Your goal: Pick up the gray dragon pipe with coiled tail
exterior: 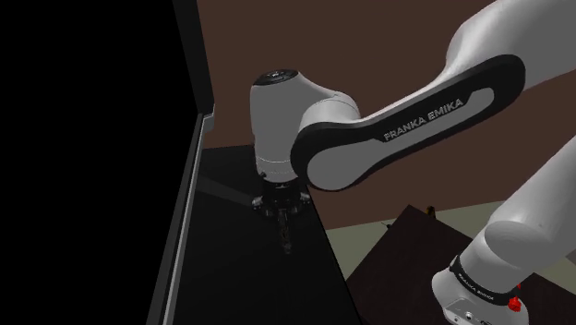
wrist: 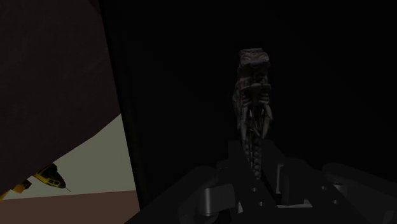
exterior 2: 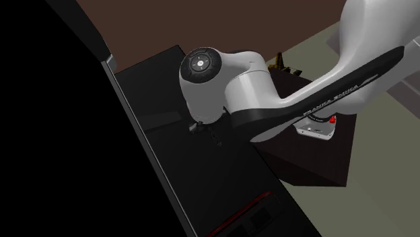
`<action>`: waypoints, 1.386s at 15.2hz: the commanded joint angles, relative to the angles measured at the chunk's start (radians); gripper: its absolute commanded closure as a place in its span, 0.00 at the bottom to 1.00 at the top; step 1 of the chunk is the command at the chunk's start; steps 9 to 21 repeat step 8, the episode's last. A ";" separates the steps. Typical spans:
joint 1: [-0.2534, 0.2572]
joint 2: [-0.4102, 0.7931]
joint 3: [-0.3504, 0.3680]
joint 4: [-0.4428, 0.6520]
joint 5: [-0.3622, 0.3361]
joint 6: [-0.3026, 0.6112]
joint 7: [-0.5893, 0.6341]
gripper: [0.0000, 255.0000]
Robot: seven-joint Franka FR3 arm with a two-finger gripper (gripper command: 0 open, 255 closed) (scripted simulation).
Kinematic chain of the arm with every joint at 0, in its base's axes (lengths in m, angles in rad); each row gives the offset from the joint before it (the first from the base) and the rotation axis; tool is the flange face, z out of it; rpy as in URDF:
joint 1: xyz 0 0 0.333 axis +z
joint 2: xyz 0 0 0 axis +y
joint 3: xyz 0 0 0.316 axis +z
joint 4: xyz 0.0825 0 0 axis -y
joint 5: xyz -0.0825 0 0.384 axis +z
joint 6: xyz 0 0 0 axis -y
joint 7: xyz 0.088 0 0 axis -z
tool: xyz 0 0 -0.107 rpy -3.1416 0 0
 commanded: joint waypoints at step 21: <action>0.003 -0.054 -0.018 0.062 0.040 -0.100 -0.030 1.00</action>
